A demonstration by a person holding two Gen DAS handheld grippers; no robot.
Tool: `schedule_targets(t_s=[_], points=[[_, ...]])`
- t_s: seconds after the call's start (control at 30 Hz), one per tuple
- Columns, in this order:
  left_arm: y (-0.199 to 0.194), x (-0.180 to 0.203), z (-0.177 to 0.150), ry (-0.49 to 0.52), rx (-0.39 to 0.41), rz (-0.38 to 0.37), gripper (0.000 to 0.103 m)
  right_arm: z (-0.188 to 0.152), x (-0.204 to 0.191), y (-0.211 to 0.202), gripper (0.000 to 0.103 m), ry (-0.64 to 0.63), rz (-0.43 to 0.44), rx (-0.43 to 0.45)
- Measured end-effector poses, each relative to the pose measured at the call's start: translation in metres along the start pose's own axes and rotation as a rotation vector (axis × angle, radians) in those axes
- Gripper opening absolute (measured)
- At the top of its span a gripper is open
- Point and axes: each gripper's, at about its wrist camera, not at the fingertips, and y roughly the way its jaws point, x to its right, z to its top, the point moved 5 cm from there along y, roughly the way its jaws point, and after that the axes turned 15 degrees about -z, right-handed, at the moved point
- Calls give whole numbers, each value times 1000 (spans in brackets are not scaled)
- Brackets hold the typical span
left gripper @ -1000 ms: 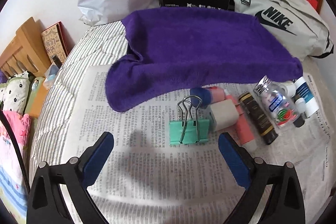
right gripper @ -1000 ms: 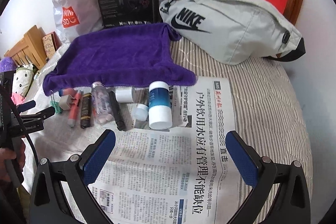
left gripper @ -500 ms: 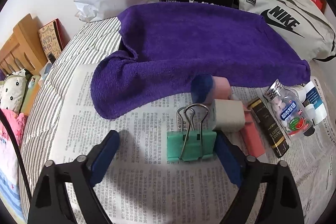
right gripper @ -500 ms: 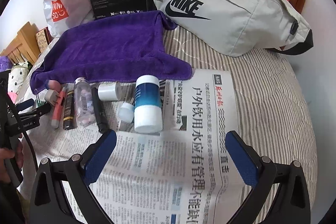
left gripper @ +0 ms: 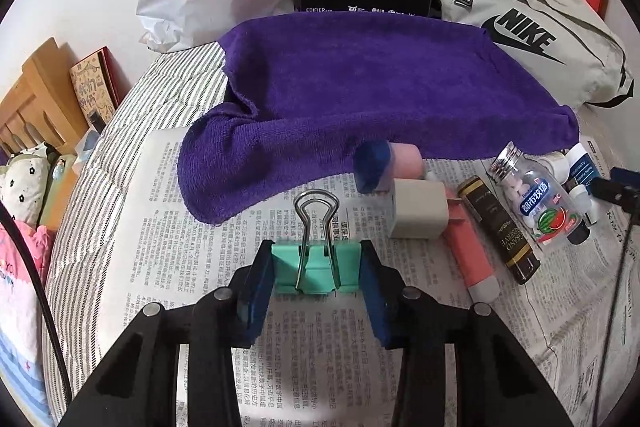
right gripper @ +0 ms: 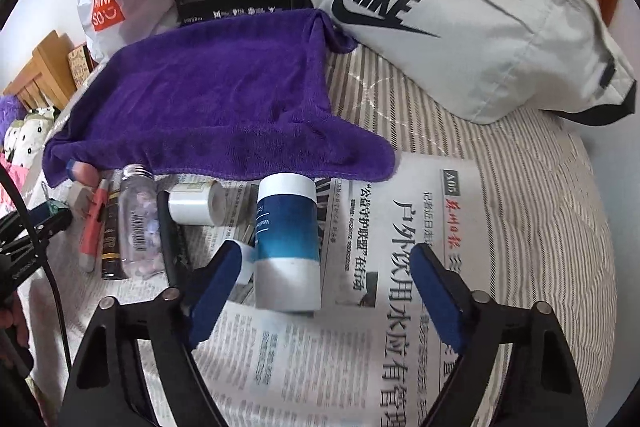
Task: Organize rigid objects
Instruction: 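Grasp the mint-green binder clip with the left gripper while the right grasps the AIMD bottle, then carry the binder clip and AIMD bottle onto the purple towel with both grippers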
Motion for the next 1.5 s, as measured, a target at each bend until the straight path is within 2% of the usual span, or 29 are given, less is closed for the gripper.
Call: schedule_targets(t_s=[0.07, 0.3, 0.37, 0.7, 0.8, 0.83, 0.87, 1.2, 1.5], points=[[0, 0, 0, 0, -1, 0, 39, -1, -2, 4, 74, -10, 10, -12], [1, 1, -1, 2, 0, 1, 39, 2, -5, 16, 67, -21, 21, -29], [1, 1, -1, 4, 1, 1, 39, 3, -7, 19, 62, -30, 34, -34], [1, 0, -1, 5, -2, -8, 39, 5, -8, 20, 59, -40, 38, -25], [1, -1, -1, 4, -2, -10, 39, 4, -7, 17, 45, -51, 49, -27], [1, -1, -1, 8, -5, -11, 39, 3, -6, 15, 38, -52, 56, -28], [2, -1, 0, 9, -8, -14, 39, 3, -6, 14, 36, -52, 64, -34], [1, 3, -1, 18, -21, -31, 39, -3, -3, 12, 36, -44, 72, -44], [-10, 2, -1, 17, -17, -39, 39, -5, 1, -4, 36, -24, 119, -20]])
